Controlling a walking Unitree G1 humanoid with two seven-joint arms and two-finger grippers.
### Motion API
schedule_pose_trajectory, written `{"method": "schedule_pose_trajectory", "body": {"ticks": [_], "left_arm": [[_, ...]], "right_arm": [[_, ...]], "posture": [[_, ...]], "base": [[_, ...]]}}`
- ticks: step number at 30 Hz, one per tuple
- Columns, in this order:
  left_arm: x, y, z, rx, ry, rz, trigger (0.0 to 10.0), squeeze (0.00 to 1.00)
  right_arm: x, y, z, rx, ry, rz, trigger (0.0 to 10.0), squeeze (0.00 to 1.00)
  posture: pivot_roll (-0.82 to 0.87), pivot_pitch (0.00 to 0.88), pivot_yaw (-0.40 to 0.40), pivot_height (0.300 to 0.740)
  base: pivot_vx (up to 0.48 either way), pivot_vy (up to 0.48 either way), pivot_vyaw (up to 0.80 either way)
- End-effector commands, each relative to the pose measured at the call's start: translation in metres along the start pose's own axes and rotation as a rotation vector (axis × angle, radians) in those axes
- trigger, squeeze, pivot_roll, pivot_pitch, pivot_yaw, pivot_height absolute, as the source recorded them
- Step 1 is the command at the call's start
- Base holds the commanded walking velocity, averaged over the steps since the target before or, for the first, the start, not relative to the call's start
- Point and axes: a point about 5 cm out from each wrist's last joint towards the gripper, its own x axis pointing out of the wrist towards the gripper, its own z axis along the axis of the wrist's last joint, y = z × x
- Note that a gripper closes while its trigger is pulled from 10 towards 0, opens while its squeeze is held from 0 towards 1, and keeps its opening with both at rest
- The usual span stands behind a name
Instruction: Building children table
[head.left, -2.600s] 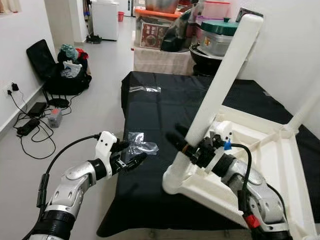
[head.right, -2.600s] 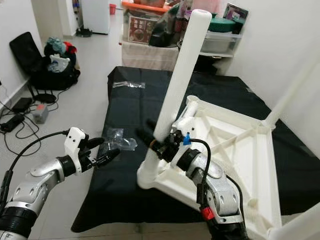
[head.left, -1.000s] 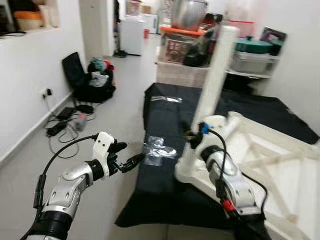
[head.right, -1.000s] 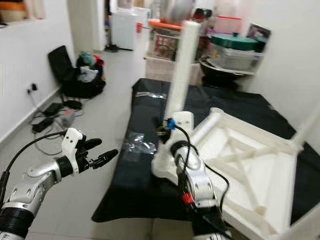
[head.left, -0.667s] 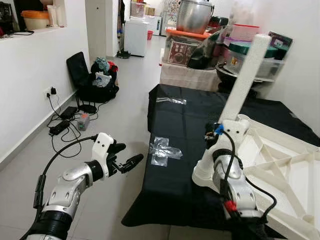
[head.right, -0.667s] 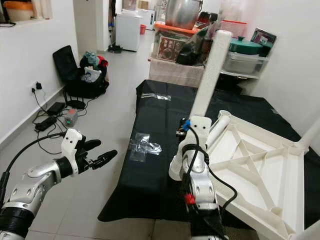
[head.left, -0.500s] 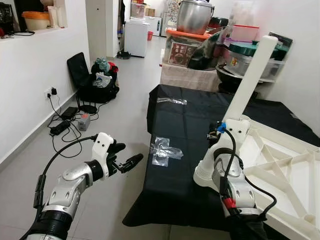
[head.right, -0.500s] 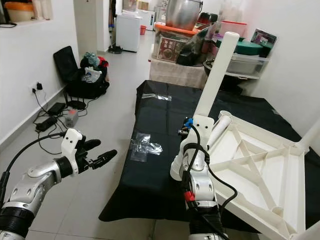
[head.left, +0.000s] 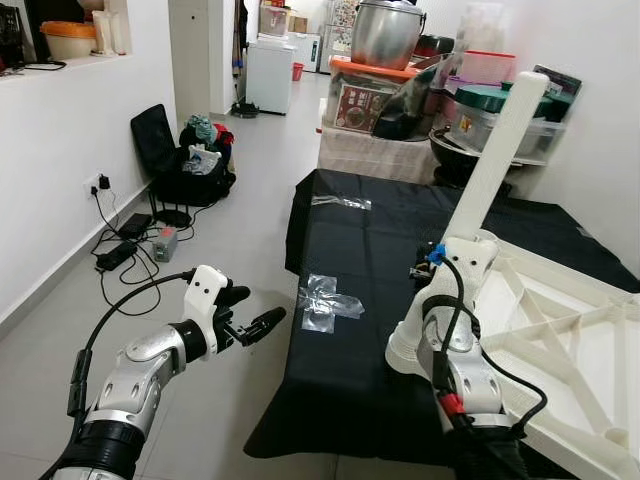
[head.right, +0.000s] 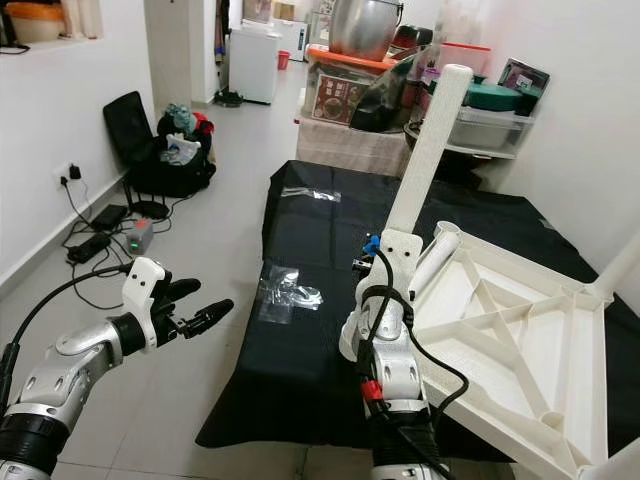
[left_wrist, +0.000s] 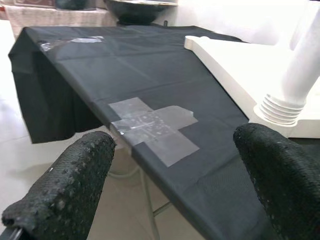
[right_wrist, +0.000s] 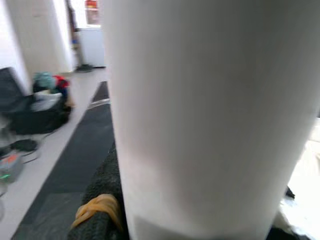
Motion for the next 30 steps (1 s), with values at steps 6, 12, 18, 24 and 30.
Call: {"method": "schedule_pose_trajectory", "body": {"ticks": [6, 12, 18, 24, 30], "left_arm": [[0.005, -0.002, -0.001, 0.011, 0.016, -0.015, 10.0, 0.00], [0.005, -0.003, -0.001, 0.010, 0.017, -0.020, 10.0, 0.00], [0.004, -0.003, -0.002, 0.009, 0.025, -0.030, 10.0, 0.00], [0.003, -0.003, -0.003, 0.007, 0.031, -0.038, 10.0, 0.00], [0.002, -0.003, -0.004, 0.002, 0.036, -0.042, 10.0, 0.00]], "right_arm": [[-0.014, -0.017, -0.073, -0.060, 0.342, 0.024, 10.0, 0.00], [-0.016, 0.005, -0.063, 0.024, 0.276, 0.270, 10.0, 0.00], [-0.029, 0.022, -0.057, 0.027, 0.238, 0.582, 10.0, 0.00], [-0.049, 0.034, -0.058, -0.007, 0.244, 0.844, 10.0, 0.00], [-0.055, 0.037, -0.058, 0.016, 0.245, 0.937, 10.0, 0.00]], "posture": [[0.08, 0.000, -0.106, 0.740], [0.09, 0.000, -0.105, 0.740], [0.09, 0.000, -0.103, 0.740], [0.09, 0.000, -0.106, 0.740], [0.09, 0.000, -0.105, 0.740]], "base": [[0.000, 0.000, 0.00], [0.000, 0.000, 0.00], [0.000, 0.000, 0.00], [0.000, 0.000, 0.00], [0.000, 0.000, 0.00]]}}
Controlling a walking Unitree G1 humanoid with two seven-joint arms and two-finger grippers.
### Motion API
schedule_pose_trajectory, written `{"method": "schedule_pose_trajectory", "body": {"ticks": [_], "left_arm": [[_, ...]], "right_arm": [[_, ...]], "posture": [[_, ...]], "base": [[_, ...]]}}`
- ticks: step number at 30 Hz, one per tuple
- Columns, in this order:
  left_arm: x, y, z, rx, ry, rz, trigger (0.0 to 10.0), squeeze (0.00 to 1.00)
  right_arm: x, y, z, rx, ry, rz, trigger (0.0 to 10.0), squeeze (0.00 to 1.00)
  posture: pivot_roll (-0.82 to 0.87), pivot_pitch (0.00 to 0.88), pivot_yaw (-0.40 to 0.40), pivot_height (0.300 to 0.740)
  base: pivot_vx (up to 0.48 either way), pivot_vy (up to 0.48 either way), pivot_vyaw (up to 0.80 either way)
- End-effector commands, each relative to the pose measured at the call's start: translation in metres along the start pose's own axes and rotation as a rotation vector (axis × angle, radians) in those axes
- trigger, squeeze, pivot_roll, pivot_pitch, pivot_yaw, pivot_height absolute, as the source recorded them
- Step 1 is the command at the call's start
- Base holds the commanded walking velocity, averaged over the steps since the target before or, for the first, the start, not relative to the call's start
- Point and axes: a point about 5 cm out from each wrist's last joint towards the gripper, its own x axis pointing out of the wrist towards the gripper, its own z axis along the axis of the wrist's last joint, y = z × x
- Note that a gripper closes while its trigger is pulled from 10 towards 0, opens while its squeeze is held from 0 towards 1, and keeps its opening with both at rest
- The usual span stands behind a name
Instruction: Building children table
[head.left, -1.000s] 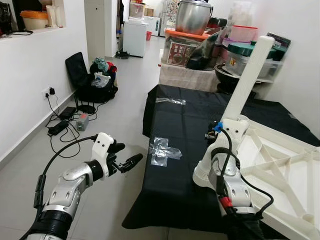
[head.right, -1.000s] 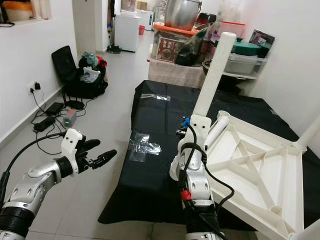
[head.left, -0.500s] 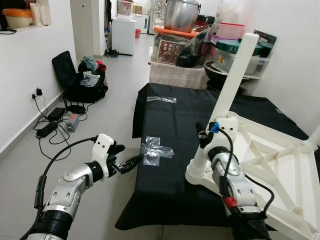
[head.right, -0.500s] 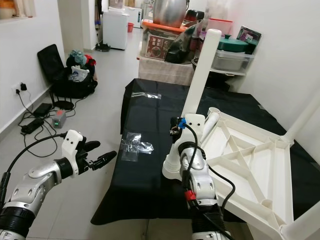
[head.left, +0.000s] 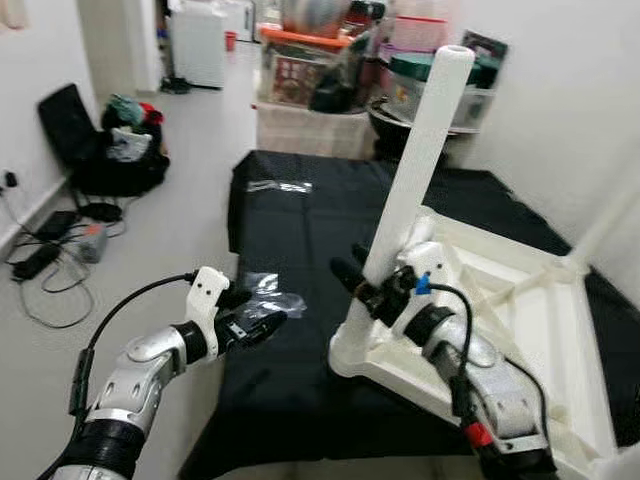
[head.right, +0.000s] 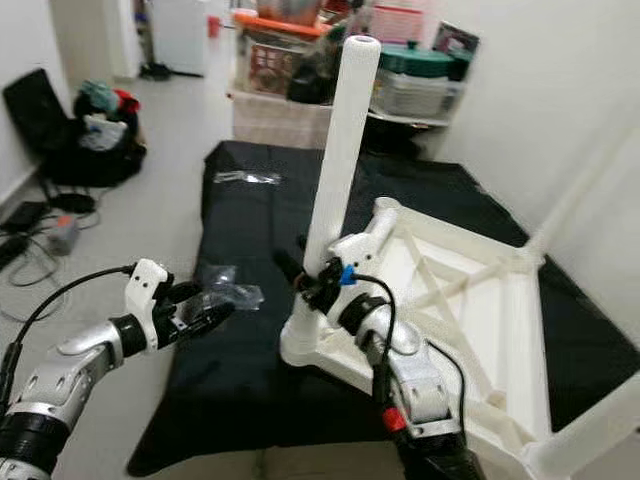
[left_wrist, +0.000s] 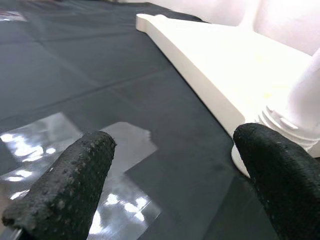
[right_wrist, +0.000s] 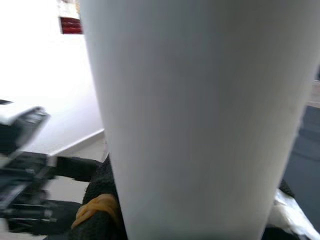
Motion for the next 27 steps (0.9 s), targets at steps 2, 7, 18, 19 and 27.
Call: {"method": "schedule_pose_trajectory", "body": {"ticks": [2, 7, 18, 19, 27], "left_arm": [[0.000, -0.001, 0.001, 0.006, 0.011, -0.012, 10.0, 0.00], [0.000, -0.001, 0.001, 0.001, 0.012, -0.017, 10.0, 0.00], [0.000, -0.001, 0.000, -0.006, 0.018, -0.024, 10.0, 0.00], [0.000, -0.001, 0.000, -0.006, 0.018, -0.024, 10.0, 0.00], [-0.001, -0.002, 0.000, -0.007, 0.020, -0.027, 10.0, 0.00]], "right_arm": [[-0.017, 0.016, -0.068, 0.186, 0.276, 0.057, 10.0, 0.00], [-0.020, 0.023, -0.061, 0.219, 0.235, 0.176, 10.0, 0.00], [-0.024, 0.025, -0.058, 0.327, 0.234, 0.279, 10.0, 0.00], [-0.024, 0.025, -0.058, 0.327, 0.234, 0.279, 10.0, 0.00], [-0.021, 0.024, -0.046, 0.400, 0.202, 0.369, 10.0, 0.00]], "posture": [[0.09, 0.000, -0.105, 0.740], [0.09, 0.000, -0.107, 0.740], [0.10, 0.000, -0.112, 0.740], [0.10, 0.000, -0.112, 0.740], [0.10, 0.000, -0.112, 0.740]], "base": [[0.000, 0.000, 0.00], [0.000, 0.000, 0.00], [0.000, 0.000, 0.00], [0.000, 0.000, 0.00], [0.000, 0.000, 0.00]]}}
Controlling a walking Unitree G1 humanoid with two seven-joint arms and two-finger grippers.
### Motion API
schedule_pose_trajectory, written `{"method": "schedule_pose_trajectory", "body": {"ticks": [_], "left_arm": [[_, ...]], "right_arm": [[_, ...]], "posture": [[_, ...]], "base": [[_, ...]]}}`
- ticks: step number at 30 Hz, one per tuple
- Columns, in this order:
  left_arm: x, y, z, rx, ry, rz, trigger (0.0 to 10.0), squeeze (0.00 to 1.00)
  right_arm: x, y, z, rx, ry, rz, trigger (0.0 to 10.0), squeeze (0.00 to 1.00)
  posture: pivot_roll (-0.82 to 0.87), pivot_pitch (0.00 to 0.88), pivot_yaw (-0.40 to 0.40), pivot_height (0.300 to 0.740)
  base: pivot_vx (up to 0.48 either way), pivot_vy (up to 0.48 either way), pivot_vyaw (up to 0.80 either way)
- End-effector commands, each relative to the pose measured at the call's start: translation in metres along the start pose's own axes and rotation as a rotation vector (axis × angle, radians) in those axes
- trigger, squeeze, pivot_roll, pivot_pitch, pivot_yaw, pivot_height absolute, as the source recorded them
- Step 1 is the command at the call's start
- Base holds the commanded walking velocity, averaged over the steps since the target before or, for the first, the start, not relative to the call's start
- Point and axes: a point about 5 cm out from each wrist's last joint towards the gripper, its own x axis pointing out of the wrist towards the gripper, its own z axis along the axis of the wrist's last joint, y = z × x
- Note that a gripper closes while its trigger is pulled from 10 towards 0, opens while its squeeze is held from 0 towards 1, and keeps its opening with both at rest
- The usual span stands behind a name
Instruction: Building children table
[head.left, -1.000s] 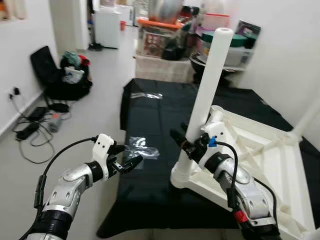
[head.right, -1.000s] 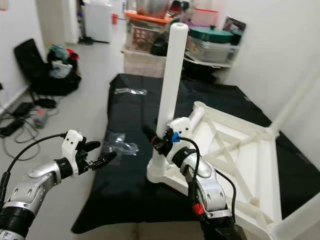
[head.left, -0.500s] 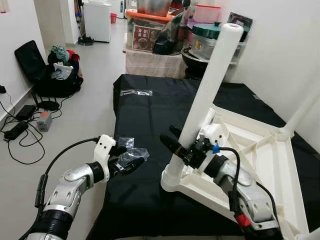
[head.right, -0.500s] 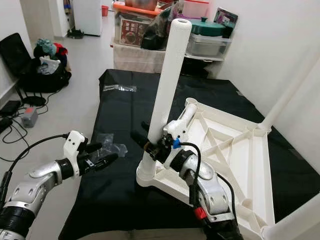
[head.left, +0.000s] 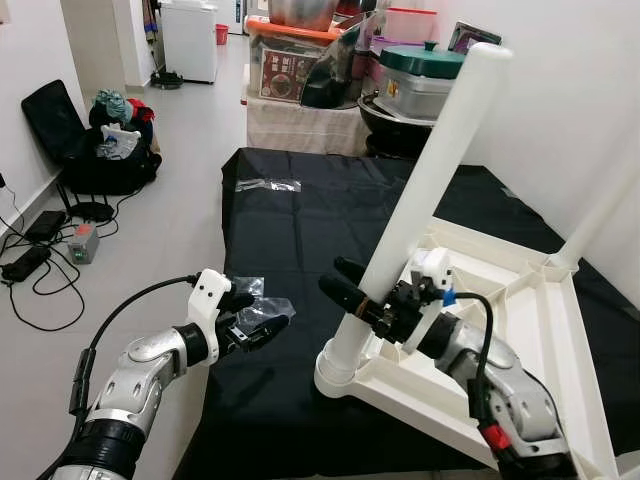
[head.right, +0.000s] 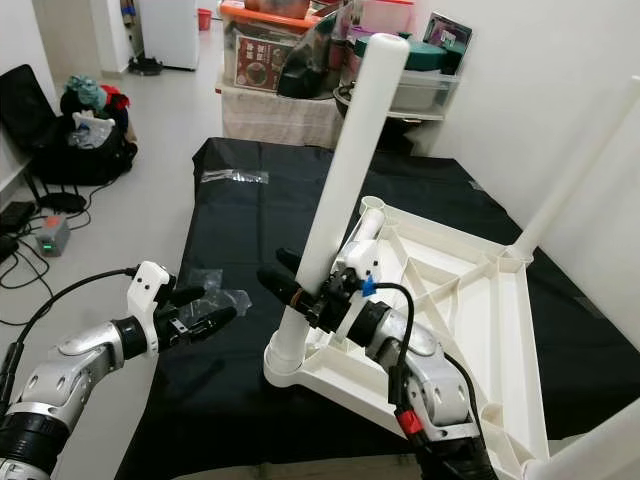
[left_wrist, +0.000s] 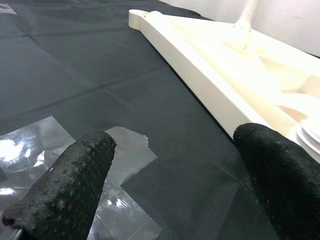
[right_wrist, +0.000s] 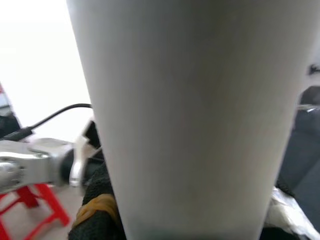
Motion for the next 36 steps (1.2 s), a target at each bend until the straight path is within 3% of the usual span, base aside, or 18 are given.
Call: {"method": "schedule_pose_trajectory", "body": {"ticks": [1, 5, 9, 12, 14, 15, 16, 17, 27, 36], "left_arm": [[-0.001, -0.001, 0.001, 0.007, 0.008, -0.013, 10.0, 0.00], [-0.001, -0.002, 0.000, 0.005, 0.010, -0.015, 10.0, 0.00], [-0.001, -0.002, 0.000, 0.003, 0.011, -0.015, 10.0, 0.00], [-0.002, -0.002, -0.001, 0.002, 0.013, -0.016, 10.0, 0.00], [-0.002, -0.002, -0.001, 0.002, 0.013, -0.016, 10.0, 0.00], [-0.002, -0.002, -0.001, 0.001, 0.013, -0.017, 10.0, 0.00], [-0.001, -0.002, -0.001, 0.001, 0.013, -0.018, 10.0, 0.00], [-0.001, -0.002, -0.001, 0.002, 0.013, -0.019, 10.0, 0.00], [0.001, -0.002, 0.001, 0.012, 0.013, -0.022, 10.0, 0.00], [0.000, -0.001, 0.001, 0.016, 0.014, -0.024, 10.0, 0.00]], "right_arm": [[-0.003, 0.014, -0.054, 0.257, 0.196, 0.074, 10.0, 0.00], [-0.001, 0.027, -0.049, 0.252, 0.193, 0.181, 10.0, 0.00], [0.000, 0.034, -0.050, 0.251, 0.197, 0.206, 10.0, 0.00], [0.002, 0.050, -0.054, 0.245, 0.211, 0.248, 10.0, 0.00], [0.002, 0.050, -0.054, 0.245, 0.211, 0.248, 10.0, 0.00], [0.004, 0.053, -0.056, 0.236, 0.206, 0.240, 8.7, 0.00], [0.005, 0.054, -0.056, 0.229, 0.201, 0.231, 8.7, 0.00], [0.007, 0.052, -0.055, 0.223, 0.189, 0.207, 10.0, 0.00], [0.014, 0.041, -0.052, 0.161, 0.178, 0.125, 10.0, 0.00], [0.006, 0.034, -0.046, 0.119, 0.190, 0.150, 10.0, 0.00]], "posture": [[0.10, 0.000, -0.112, 0.740], [0.10, 0.000, -0.116, 0.740], [0.10, 0.000, -0.116, 0.740], [0.10, 0.000, -0.116, 0.740], [0.10, 0.000, -0.116, 0.740], [0.10, 0.000, -0.114, 0.740], [0.10, 0.000, -0.114, 0.740], [0.10, 0.000, -0.111, 0.740], [0.10, 0.000, -0.108, 0.740], [0.10, 0.000, -0.105, 0.740]], "base": [[0.000, 0.000, 0.00], [0.000, 0.000, 0.00], [0.000, 0.000, 0.00], [0.000, 0.000, 0.00], [0.000, 0.000, 0.00], [0.000, 0.000, 0.00], [0.000, 0.000, 0.00], [0.000, 0.000, 0.00], [0.000, 0.000, 0.00], [0.000, 0.000, 0.00]]}}
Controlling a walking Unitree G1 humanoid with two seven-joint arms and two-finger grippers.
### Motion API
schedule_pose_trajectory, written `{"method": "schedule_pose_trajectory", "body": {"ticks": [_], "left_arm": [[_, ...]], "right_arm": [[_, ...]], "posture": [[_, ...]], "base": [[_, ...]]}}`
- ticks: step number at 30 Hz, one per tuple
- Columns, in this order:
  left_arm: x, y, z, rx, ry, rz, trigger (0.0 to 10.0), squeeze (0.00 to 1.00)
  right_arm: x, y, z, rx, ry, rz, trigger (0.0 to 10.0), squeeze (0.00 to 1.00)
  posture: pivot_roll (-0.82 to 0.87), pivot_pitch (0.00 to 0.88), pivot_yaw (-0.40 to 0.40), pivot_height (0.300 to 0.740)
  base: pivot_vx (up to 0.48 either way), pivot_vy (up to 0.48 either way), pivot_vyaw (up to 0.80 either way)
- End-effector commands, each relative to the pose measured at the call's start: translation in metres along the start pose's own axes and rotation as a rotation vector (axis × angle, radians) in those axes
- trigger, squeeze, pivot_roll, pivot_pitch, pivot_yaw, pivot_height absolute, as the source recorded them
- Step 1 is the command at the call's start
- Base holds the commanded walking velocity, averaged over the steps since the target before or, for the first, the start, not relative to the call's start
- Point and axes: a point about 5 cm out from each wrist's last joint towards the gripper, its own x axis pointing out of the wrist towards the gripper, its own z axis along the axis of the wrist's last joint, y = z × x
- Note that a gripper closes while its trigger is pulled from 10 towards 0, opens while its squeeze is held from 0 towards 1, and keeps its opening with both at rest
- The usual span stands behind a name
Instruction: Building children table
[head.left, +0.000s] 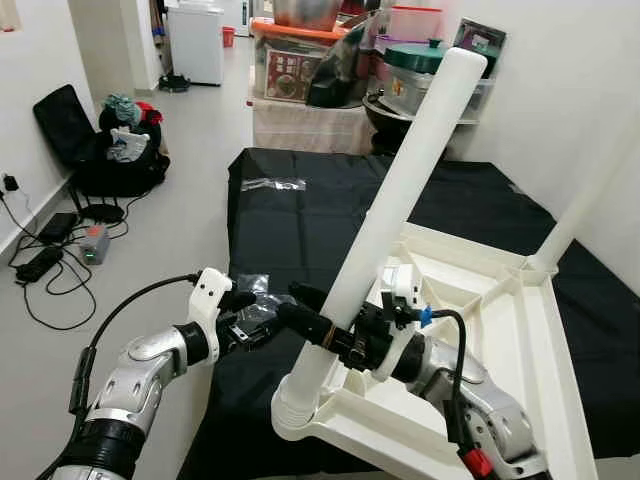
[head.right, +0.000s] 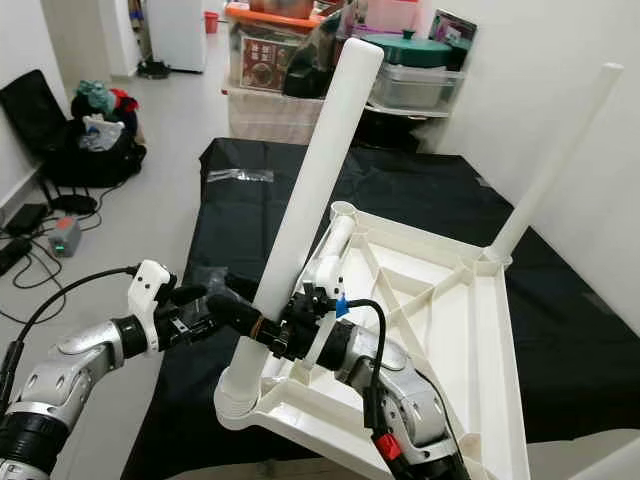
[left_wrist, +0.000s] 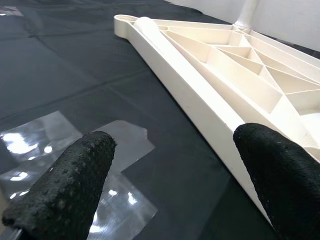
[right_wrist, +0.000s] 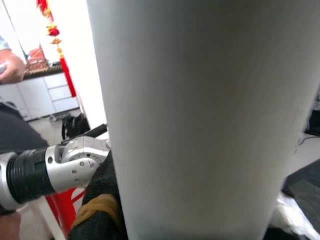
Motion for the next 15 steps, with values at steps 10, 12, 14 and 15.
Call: {"method": "schedule_pose_trajectory", "body": {"ticks": [10, 12, 14, 15], "left_arm": [[0.000, 0.001, 0.001, 0.014, 0.019, -0.015, 10.0, 0.00], [0.000, 0.002, 0.001, 0.014, 0.021, -0.016, 10.0, 0.00], [0.000, 0.002, 0.001, 0.014, 0.021, -0.017, 10.0, 0.00], [0.000, 0.002, 0.001, 0.014, 0.022, -0.018, 10.0, 0.00]], "right_arm": [[-0.014, -0.015, -0.034, 0.084, 0.201, -0.053, 10.0, 0.00], [-0.013, -0.020, -0.037, 0.086, 0.217, -0.116, 10.0, 0.00], [-0.012, -0.023, -0.040, 0.086, 0.230, -0.164, 10.0, 0.00], [-0.010, -0.028, -0.044, 0.084, 0.248, -0.267, 10.0, 0.00]], "posture": [[0.10, 0.000, -0.104, 0.740], [0.11, 0.000, -0.103, 0.740], [0.10, 0.000, -0.101, 0.740], [0.10, 0.000, -0.100, 0.740]], "base": [[0.000, 0.000, 0.00], [0.000, 0.000, 0.00], [0.000, 0.000, 0.00], [0.000, 0.000, 0.00]]}}
